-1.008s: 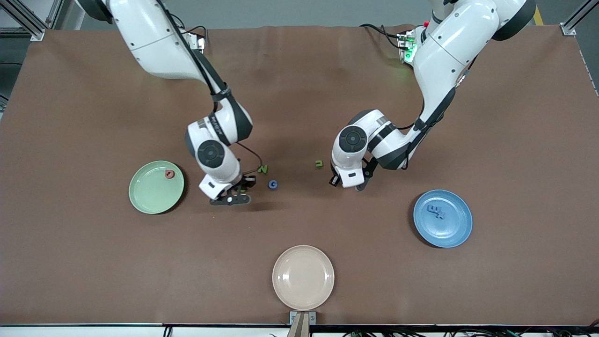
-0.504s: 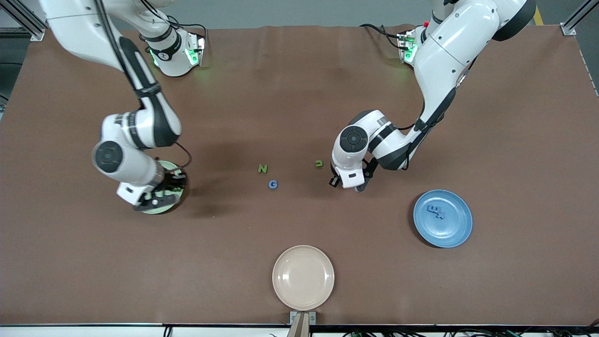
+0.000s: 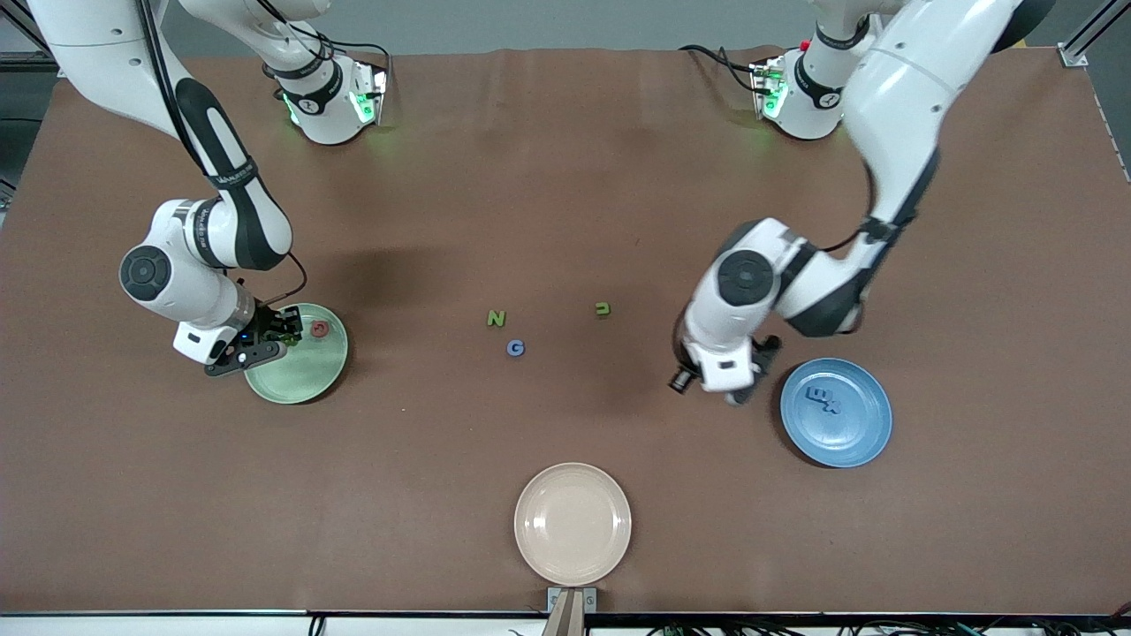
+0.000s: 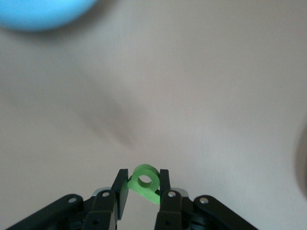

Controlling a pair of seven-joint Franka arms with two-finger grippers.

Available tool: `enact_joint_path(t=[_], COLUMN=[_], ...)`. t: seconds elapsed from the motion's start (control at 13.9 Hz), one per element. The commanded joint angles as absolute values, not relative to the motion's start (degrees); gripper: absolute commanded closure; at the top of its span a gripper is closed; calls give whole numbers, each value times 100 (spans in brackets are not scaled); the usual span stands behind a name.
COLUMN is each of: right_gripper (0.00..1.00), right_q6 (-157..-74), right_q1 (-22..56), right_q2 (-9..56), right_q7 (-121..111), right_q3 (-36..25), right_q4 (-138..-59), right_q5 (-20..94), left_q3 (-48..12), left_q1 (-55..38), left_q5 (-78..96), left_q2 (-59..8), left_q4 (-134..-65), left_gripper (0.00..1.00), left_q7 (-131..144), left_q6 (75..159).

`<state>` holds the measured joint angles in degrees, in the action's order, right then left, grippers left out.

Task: Sort upper and lower case letters into plates
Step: 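Place the B on the green plate while the left gripper drops the d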

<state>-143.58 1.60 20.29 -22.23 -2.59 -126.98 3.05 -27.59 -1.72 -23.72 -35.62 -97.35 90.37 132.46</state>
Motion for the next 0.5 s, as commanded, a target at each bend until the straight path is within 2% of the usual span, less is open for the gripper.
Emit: enact_joint_path(t=[0.0,0.14,0.43], right_gripper=[0,0,0], right_q6=[-14370,-14361,-14379], right_q1=[44,140,1254], right_q2=[1898,1890,1890], right_q7=[-2207,-1691,1021], right_q3=[-141,-97,-88], right_q4=[-12771,-12744,-12613], right_q5=[229,298,308], left_q3=[-2804,-2795,-2777], left_q1=[393,798,1414], left_q5=[-2470,-2470,-2479], left_q2=[-3270,-3322,-3471], left_q4=[-9861,-9914,-9914], left_gripper=[100,100,97], left_q7=[7959,7219,6154], left_q6=[12851,12806,12806])
